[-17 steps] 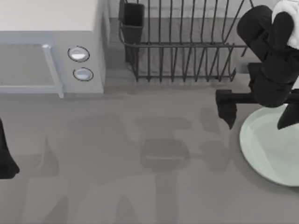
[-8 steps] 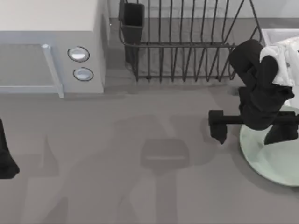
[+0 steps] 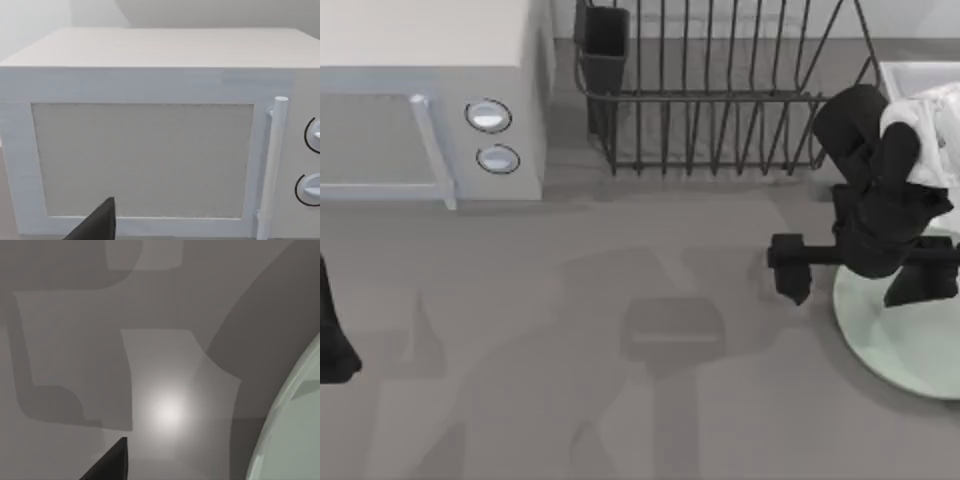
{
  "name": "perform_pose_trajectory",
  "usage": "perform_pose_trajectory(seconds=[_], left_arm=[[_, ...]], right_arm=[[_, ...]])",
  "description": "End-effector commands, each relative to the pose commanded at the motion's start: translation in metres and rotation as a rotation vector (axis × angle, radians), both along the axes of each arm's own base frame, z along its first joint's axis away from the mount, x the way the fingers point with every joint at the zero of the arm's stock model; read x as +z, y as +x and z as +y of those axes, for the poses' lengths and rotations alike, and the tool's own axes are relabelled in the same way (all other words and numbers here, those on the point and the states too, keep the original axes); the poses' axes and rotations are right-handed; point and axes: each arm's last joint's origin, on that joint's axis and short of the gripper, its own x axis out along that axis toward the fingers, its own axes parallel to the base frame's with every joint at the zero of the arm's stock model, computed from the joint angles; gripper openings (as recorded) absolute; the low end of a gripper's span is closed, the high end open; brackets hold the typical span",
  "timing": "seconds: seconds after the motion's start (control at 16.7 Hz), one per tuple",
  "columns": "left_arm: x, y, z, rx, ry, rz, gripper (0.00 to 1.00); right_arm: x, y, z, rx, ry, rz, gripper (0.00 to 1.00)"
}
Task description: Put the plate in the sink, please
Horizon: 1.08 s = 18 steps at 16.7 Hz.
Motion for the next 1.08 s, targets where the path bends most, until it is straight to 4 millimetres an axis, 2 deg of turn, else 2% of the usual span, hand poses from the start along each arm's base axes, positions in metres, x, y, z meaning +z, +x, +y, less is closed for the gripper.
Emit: perform_pose_trajectory(seconds=[0.6,1.08], left_arm=[[0.0,0.0,0.0,0.0,0.0,0.0,1.0],[0.0,0.0,0.0,0.0,0.0,0.0,1.0]], right_arm=[[0.0,0.0,0.0,0.0,0.0,0.0,0.02],[0.0,0.0,0.0,0.0,0.0,0.0,0.0]])
